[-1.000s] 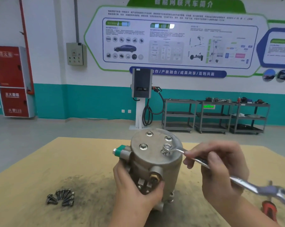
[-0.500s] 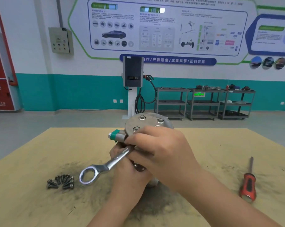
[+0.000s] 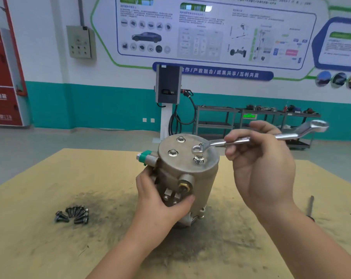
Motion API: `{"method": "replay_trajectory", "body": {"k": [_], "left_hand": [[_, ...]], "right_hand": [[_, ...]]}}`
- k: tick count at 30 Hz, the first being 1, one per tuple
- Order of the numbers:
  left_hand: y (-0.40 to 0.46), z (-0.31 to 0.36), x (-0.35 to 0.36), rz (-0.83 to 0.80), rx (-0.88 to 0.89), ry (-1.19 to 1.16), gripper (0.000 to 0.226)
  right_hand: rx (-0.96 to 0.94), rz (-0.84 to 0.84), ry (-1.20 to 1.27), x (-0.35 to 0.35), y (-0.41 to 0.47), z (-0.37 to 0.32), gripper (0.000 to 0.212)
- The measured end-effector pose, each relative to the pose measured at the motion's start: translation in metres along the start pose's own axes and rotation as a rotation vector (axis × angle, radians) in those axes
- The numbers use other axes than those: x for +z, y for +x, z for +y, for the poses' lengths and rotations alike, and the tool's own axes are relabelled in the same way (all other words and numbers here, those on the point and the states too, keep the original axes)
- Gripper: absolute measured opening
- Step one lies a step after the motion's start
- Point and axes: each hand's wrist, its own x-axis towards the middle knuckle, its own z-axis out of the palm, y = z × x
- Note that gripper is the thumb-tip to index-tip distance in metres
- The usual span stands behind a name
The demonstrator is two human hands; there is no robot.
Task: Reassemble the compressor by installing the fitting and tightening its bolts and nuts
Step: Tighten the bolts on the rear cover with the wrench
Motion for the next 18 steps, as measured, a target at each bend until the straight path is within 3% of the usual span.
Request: {"method": "replay_trajectory", "body": {"k": [4, 12, 14, 18], "left_hand": [[0.0, 0.001, 0.0, 0.007, 0.0, 0.013, 0.078], [0.0, 0.002, -0.002, -0.001, -0.007, 0.008, 0.078], [0.0, 0.001, -0.001, 0.0, 0.008, 0.014, 0.078], [-0.003, 0.002, 0.002, 0.027, 0.027, 0.072, 0.075]], "right_hand": [[0.134, 0.098, 0.093, -0.005, 0.011, 0.005, 0.018], [0.294, 0.085, 0.196, -0.017, 0.023, 0.015, 0.018], [0.201, 0.083, 0.22, -0.021, 0.018, 0.022, 0.019], [-0.333, -0.117, 0.02, -0.025, -0.003, 0.035, 0.029]]}}
